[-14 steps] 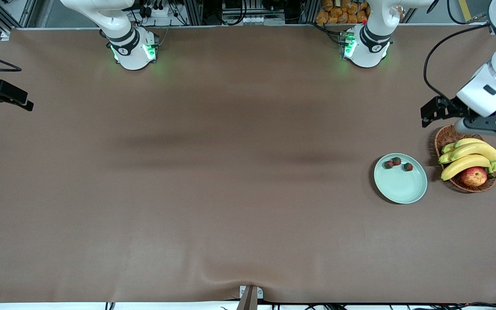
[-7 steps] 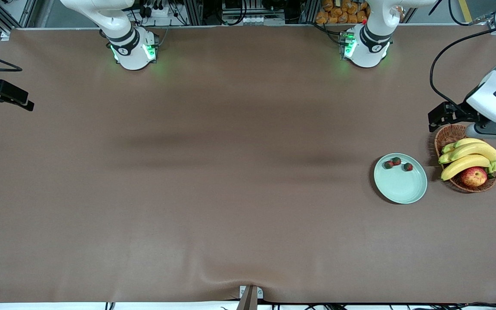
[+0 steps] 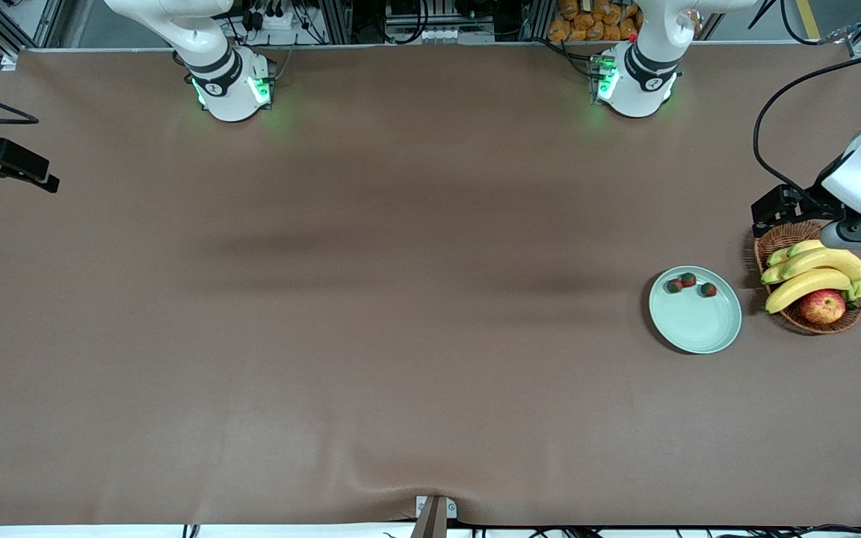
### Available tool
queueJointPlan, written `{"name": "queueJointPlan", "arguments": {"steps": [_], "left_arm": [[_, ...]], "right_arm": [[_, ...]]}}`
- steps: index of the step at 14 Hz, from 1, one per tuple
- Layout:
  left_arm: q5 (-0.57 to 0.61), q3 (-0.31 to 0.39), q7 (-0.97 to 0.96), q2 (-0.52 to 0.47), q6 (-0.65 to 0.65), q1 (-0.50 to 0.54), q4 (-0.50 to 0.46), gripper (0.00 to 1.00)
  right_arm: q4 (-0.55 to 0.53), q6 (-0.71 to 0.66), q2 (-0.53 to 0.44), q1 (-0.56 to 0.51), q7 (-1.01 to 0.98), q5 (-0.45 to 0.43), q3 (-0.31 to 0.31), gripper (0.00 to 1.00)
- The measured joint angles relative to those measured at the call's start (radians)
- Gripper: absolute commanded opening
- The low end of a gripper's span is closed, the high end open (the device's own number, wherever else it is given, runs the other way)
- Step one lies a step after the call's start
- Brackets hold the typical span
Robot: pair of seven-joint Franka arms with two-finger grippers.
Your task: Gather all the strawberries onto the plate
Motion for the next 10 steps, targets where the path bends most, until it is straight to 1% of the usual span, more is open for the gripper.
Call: {"name": "queueJointPlan", "arguments": {"steps": [2,4,5,8,10], "left_arm": [[0.0,-0.019,0.0,0.001,0.0,0.032,0.002,1.0],[0.0,-0.066,0.0,0.002,0.0,0.073,0.003,1.0],[0.0,-0.078,0.0,0.003,0.0,0.079,0.003,1.0],[0.0,-0.087,-0.012,0.004,0.0,0.08,0.006,1.0],[0.0,-0.089,-0.061,0.004,0.0,0.08,0.013,1.0]], "right_arm": [[0.0,0.0,0.0,0.0,0.0,0.0,0.0,1.0],[0.0,0.0,0.0,0.0,0.0,0.0,0.0,1.0],[0.0,0.0,0.0,0.0,0.0,0.0,0.0,1.0],[0.0,0.0,0.0,0.0,0.0,0.0,0.0,1.0],[0.0,0.0,0.0,0.0,0.0,0.0,0.0,1.0]]}}
